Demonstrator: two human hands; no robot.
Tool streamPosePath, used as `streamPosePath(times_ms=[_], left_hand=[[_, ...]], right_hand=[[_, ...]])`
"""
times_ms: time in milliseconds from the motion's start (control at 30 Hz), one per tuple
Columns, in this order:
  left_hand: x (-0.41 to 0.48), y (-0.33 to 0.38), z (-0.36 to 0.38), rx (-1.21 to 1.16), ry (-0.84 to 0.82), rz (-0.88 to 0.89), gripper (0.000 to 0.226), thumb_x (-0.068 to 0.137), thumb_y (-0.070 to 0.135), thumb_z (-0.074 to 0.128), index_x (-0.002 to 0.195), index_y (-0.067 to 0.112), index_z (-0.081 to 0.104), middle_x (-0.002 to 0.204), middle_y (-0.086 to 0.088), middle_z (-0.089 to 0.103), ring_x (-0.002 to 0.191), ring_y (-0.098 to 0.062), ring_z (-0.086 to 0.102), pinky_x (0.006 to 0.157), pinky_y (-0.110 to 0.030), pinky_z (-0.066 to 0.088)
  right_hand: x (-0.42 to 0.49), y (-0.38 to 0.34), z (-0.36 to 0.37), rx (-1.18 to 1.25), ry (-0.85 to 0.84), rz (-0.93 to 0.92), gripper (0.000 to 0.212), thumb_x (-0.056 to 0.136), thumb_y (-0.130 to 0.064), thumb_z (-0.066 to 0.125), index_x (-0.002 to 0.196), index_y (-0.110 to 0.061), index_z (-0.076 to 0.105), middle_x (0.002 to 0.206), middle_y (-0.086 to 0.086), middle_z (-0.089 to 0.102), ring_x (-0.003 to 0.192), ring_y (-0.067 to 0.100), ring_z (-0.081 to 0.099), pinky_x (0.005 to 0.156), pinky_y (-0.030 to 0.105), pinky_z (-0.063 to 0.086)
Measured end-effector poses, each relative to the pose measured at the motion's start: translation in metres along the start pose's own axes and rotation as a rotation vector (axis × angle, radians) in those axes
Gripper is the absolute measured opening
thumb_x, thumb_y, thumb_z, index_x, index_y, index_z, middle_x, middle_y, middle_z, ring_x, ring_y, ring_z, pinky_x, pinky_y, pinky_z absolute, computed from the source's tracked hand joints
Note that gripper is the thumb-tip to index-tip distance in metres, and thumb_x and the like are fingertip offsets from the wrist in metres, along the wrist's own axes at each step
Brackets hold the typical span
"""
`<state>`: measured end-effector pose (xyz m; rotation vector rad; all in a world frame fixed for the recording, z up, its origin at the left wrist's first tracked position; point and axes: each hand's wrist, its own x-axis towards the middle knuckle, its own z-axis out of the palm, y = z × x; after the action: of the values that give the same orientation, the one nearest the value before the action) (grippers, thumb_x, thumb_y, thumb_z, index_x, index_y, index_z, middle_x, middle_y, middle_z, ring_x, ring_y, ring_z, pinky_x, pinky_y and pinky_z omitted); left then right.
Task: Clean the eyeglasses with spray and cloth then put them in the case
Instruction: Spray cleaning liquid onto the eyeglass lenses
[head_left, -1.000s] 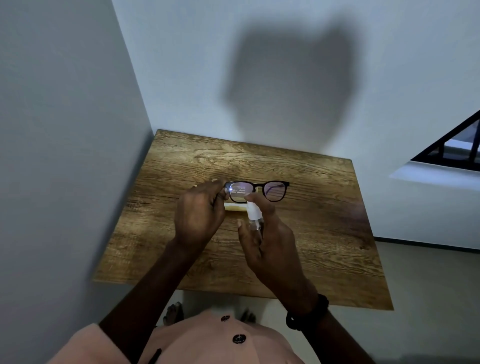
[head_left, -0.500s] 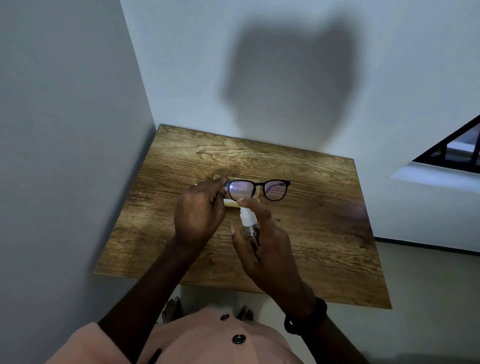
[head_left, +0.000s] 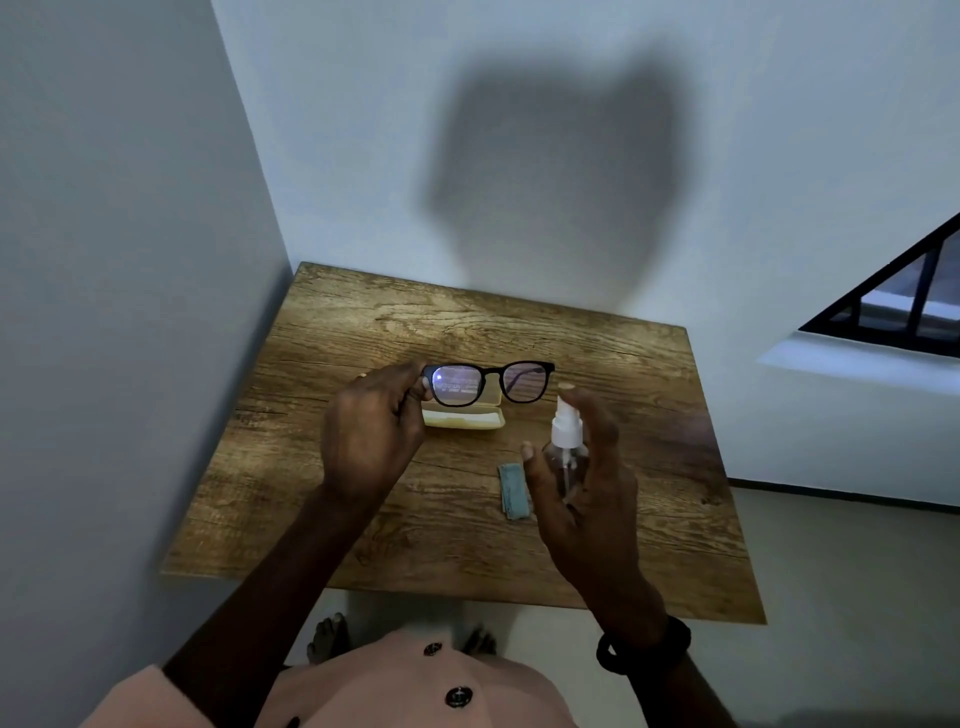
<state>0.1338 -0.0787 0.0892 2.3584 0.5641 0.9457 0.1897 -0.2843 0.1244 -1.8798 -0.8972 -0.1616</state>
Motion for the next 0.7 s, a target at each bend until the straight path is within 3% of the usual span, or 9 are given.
streamPosePath(times_ms=[100, 333, 533, 700], left_hand=[[0.002, 0.0001, 0.0017, 0.01, 0.001, 0.01, 0.021, 0.096, 0.01, 0.059, 0.106, 0.012, 0.077, 0.084, -0.001, 0.076, 0.068, -0.017, 0.066, 0.062, -0.021, 0.033], [0.0023, -0.0024, 0.0061, 0.037, -0.018, -0.024, 0.023, 0.097, 0.016, 0.059, 0.11, 0.013, 0.077, 0.087, -0.003, 0.077, 0.071, -0.02, 0.069, 0.062, -0.022, 0.036], [0.0025, 0.0009, 0.0026, 0.037, -0.015, 0.004, 0.016, 0.094, 0.005, 0.064, 0.099, 0.015, 0.076, 0.078, 0.001, 0.073, 0.063, -0.016, 0.064, 0.055, -0.028, 0.04], [0.0, -0.0001, 0.0025, 0.021, -0.015, 0.014, 0.019, 0.093, 0.003, 0.065, 0.104, 0.013, 0.077, 0.08, 0.001, 0.075, 0.064, -0.016, 0.066, 0.055, -0.027, 0.043]], right_hand=[[-0.0007, 0.0002, 0.0024, -0.007, -0.024, 0.019, 0.054, 0.099, -0.03, 0.057, 0.136, -0.057, 0.029, 0.083, -0.005, 0.06, 0.06, 0.017, 0.065, 0.051, 0.038, 0.054], [-0.0043, -0.002, 0.0052, 0.0, -0.018, 0.032, 0.051, 0.098, -0.034, 0.056, 0.135, -0.057, 0.03, 0.085, -0.002, 0.06, 0.06, 0.02, 0.066, 0.052, 0.043, 0.056], [-0.0026, -0.0027, 0.0028, 0.015, -0.006, -0.003, 0.059, 0.098, -0.03, 0.058, 0.138, -0.059, 0.027, 0.084, -0.005, 0.06, 0.061, 0.016, 0.066, 0.051, 0.037, 0.055], [-0.0018, -0.0029, 0.004, 0.023, -0.005, 0.002, 0.057, 0.098, -0.03, 0.057, 0.137, -0.059, 0.028, 0.086, -0.006, 0.06, 0.062, 0.015, 0.065, 0.051, 0.035, 0.055]])
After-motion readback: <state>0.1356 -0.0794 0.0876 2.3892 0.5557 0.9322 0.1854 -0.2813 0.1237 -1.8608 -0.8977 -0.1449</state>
